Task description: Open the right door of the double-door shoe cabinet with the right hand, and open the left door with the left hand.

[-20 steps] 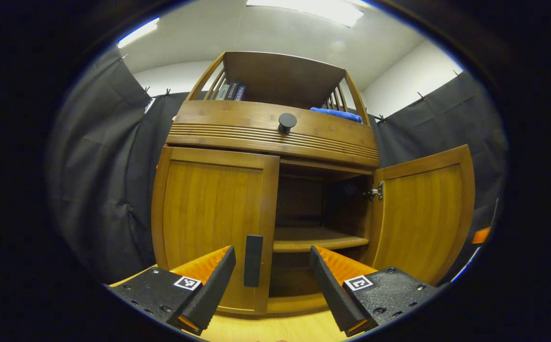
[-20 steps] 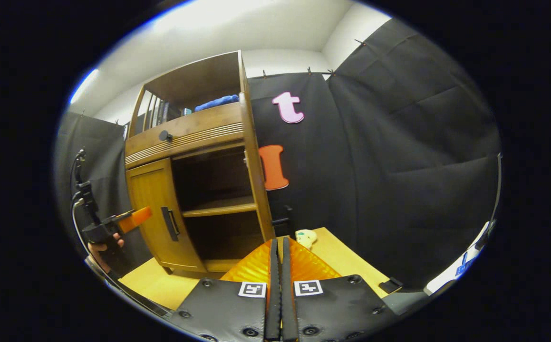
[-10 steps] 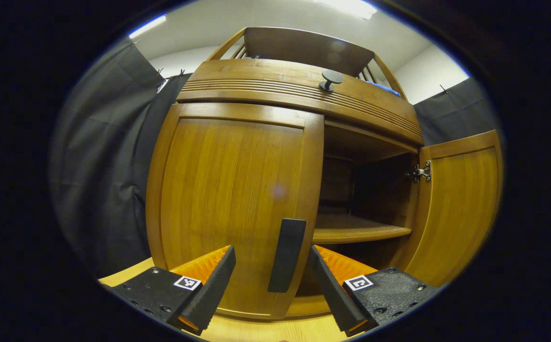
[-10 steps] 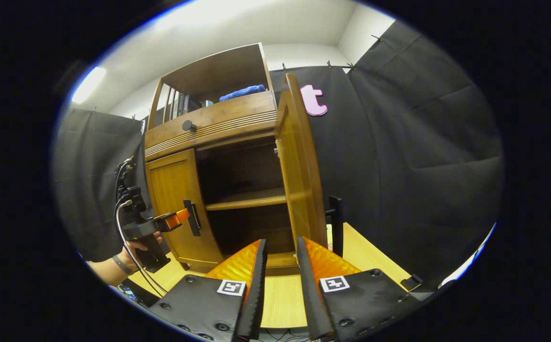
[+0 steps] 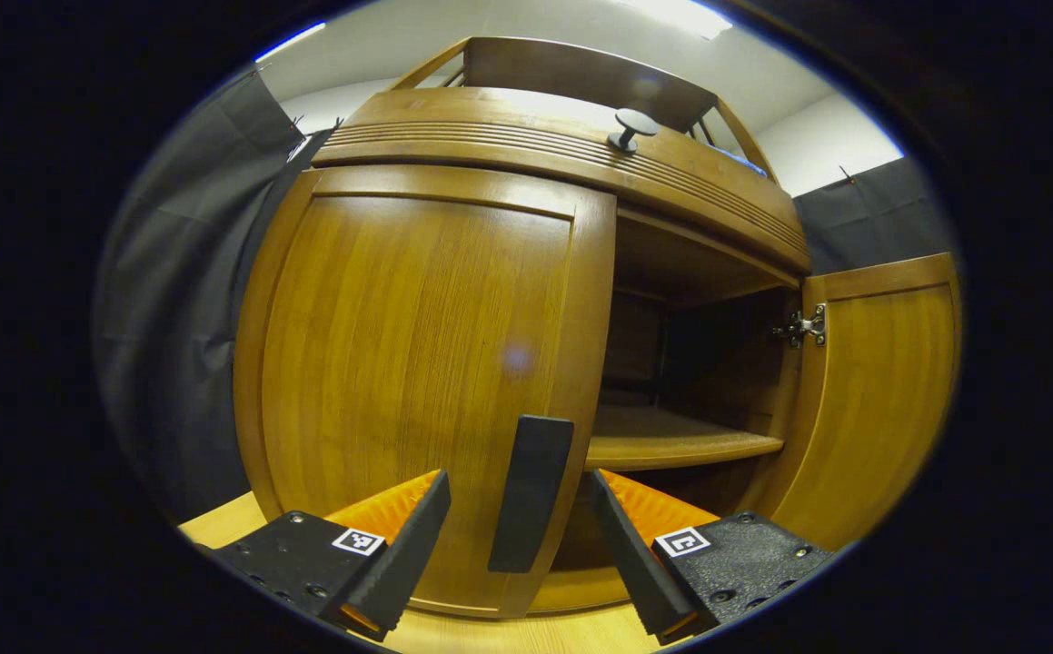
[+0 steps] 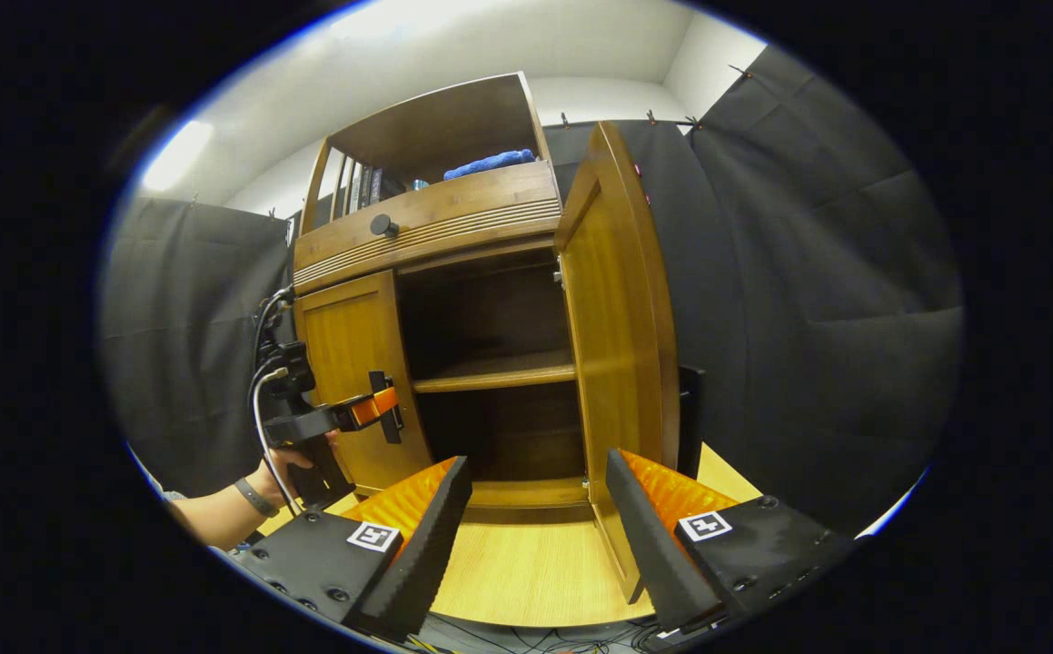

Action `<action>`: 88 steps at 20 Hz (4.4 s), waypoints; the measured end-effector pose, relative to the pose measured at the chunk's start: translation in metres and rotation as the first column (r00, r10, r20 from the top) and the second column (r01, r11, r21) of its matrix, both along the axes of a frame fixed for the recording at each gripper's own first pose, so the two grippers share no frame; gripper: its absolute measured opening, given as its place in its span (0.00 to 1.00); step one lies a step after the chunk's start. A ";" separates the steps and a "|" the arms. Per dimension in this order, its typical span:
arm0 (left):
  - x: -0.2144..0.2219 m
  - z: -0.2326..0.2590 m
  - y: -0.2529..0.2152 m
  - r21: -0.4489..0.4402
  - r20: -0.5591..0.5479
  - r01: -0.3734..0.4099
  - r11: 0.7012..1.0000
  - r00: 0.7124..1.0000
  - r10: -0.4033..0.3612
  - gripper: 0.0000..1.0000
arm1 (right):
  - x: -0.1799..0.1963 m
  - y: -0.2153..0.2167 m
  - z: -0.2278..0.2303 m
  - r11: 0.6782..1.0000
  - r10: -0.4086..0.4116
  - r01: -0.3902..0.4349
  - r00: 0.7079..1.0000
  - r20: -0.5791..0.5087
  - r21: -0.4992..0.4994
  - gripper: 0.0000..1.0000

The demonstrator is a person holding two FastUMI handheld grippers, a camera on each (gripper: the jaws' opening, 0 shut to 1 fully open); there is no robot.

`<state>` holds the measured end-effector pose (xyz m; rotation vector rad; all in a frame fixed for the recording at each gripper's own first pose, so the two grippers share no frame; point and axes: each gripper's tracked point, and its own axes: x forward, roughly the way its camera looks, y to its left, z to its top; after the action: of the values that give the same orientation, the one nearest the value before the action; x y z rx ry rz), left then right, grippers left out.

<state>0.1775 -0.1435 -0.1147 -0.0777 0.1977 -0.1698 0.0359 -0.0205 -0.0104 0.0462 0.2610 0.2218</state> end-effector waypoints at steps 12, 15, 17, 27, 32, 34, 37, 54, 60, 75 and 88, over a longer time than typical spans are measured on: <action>0.015 -0.020 -0.010 0.010 -0.034 0.020 1.000 0.999 -0.020 0.33 | -0.006 -0.004 -0.017 0.998 -0.050 0.049 0.998 -0.035 -0.033 0.86; 0.012 -0.021 -0.009 0.057 -0.058 0.034 0.998 0.998 -0.031 0.29 | -0.009 -0.003 -0.021 0.998 -0.047 0.045 0.998 -0.039 -0.044 0.86; 0.008 -0.017 -0.008 0.072 -0.072 0.029 0.997 0.997 -0.024 0.29 | -0.009 -0.004 -0.021 0.997 -0.048 0.046 0.998 -0.033 -0.058 0.93; -0.076 0.011 0.036 0.122 -0.063 -0.097 0.988 0.992 0.105 0.29 | 0.002 0.005 -0.027 0.997 0.012 -0.014 0.999 -0.032 -0.071 0.96; -0.114 0.025 0.068 0.168 -0.054 -0.155 0.974 0.985 0.166 0.27 | 0.011 0.024 -0.029 0.995 0.076 -0.077 0.997 -0.028 -0.058 0.86; -0.123 0.030 0.078 0.183 -0.048 -0.182 0.966 0.980 0.194 0.25 | 0.013 0.031 -0.031 0.993 0.103 -0.105 0.994 -0.029 -0.052 0.86; -0.142 0.037 0.105 0.160 -0.052 -0.243 0.957 0.966 0.254 0.21 | 0.013 0.041 -0.034 0.989 0.141 -0.143 0.989 -0.036 -0.040 0.86; -0.171 0.056 0.239 0.150 0.028 -0.220 0.964 0.976 0.218 0.13 | 0.012 0.079 -0.049 0.969 0.241 -0.244 0.968 -0.078 -0.032 1.00; -0.166 0.057 0.273 0.026 0.003 -0.058 0.998 0.998 0.058 0.14 | 0.011 0.075 -0.047 0.976 0.210 -0.214 0.974 -0.083 -0.049 0.96; -0.167 0.058 0.301 -0.117 -0.020 -0.041 0.992 0.999 0.039 0.13 | 0.006 0.068 -0.046 0.986 0.154 -0.159 0.984 -0.090 -0.050 0.96; -0.251 0.132 0.262 0.000 0.096 -0.261 0.965 0.961 0.260 0.07 | 0.020 0.069 -0.058 0.975 0.217 -0.221 0.970 -0.111 -0.025 0.96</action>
<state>-0.0731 0.1182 0.0169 -0.0816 0.0914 0.0904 0.0561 0.0485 -0.0689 -0.0081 0.3784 0.4354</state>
